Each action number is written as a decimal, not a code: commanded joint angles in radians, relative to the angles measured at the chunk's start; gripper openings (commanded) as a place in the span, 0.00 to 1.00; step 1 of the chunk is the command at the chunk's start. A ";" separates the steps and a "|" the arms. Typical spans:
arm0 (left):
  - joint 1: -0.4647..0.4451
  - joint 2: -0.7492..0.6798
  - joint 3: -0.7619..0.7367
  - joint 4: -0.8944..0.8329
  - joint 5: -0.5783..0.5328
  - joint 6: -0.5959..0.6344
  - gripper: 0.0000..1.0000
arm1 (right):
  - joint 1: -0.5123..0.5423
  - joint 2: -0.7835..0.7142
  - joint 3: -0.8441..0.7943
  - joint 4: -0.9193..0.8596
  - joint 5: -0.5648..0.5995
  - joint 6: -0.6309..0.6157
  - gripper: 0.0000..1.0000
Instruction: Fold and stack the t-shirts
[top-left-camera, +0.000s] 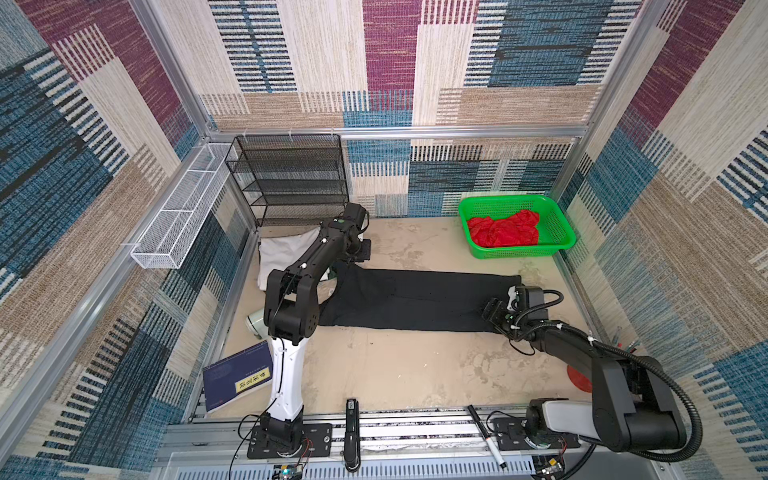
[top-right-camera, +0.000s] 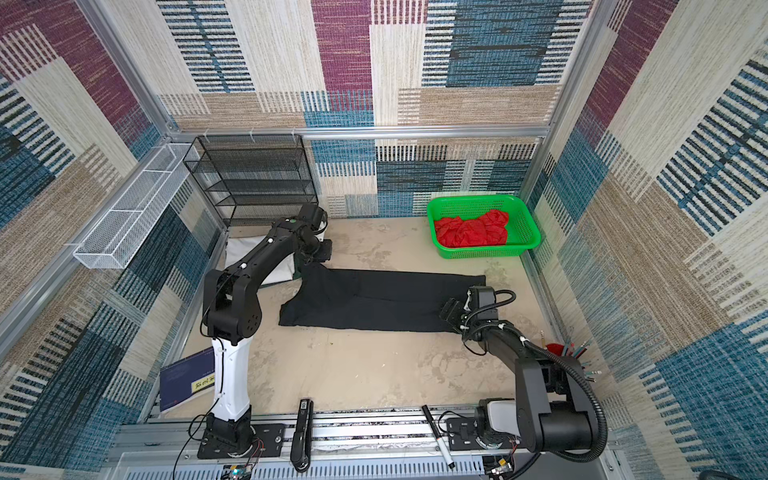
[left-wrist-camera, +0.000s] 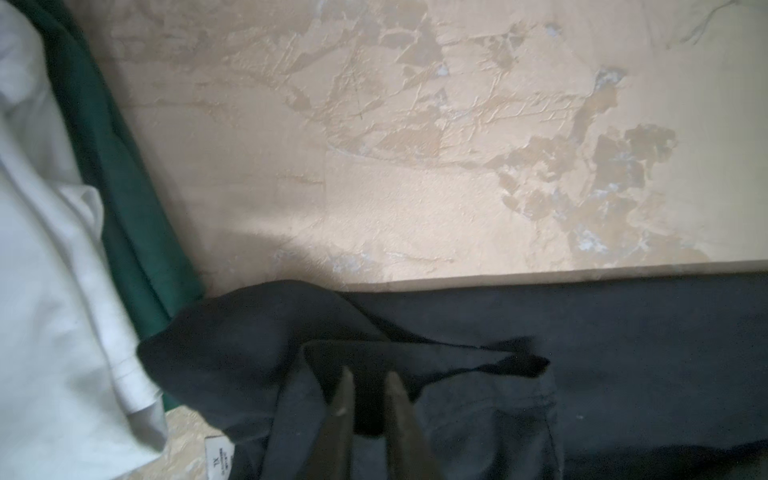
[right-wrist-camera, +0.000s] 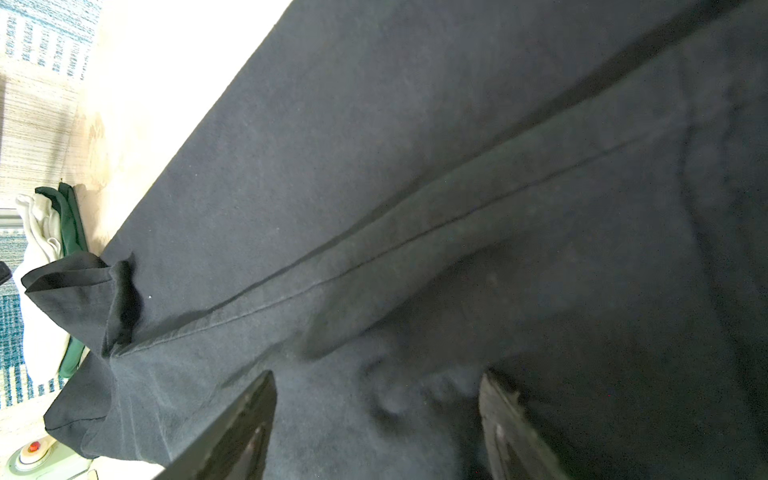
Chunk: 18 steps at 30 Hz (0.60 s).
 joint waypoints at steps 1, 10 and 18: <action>0.000 -0.062 -0.041 -0.026 -0.062 -0.003 0.26 | 0.001 0.001 -0.004 -0.129 0.012 0.004 0.79; -0.007 -0.358 -0.590 0.192 0.132 -0.128 0.37 | -0.011 0.010 -0.009 -0.218 0.093 0.035 0.78; -0.113 -0.217 -0.571 0.224 0.106 -0.185 0.41 | -0.071 -0.324 -0.149 -0.335 0.084 0.230 0.76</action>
